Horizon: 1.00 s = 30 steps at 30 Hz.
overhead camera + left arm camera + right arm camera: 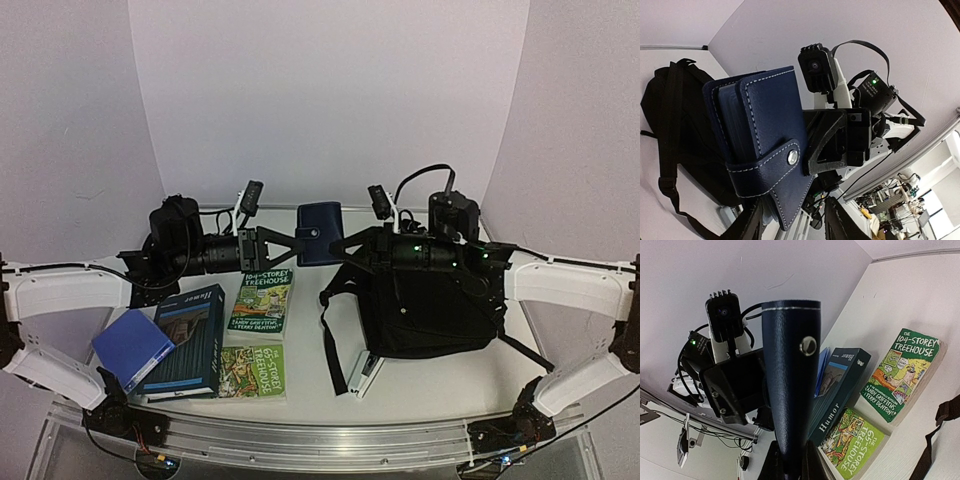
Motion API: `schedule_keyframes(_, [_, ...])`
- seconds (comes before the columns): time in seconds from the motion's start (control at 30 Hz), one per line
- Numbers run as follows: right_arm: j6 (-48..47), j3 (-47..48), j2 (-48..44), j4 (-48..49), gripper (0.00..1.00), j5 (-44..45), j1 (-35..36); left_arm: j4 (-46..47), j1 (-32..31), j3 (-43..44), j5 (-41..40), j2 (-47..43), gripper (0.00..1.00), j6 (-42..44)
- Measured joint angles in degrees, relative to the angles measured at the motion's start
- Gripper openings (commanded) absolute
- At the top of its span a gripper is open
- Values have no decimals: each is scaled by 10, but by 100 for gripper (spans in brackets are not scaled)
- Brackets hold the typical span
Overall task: Pack the student bag
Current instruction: Pick up the stationery from the center of the board.
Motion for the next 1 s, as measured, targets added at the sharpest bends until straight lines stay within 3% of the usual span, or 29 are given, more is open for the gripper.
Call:
schedule_keyframes(0.2, [-1,-9,-8,-1,0,-3,0,-69,2,4,-14,-26,84,25])
schedule_keyframes(0.43, [-10,-10,-24,-1,0,-35,0,-137,11,54,-11,-33,95,56])
schedule_keyframes(0.7, [-19,-13,-37,2,0,-72,1,-125,12,80,21,-2,91,56])
schedule_keyframes(1.0, [-21,-21,-41,1,0,-85,1,-82,12,91,55,42,65,33])
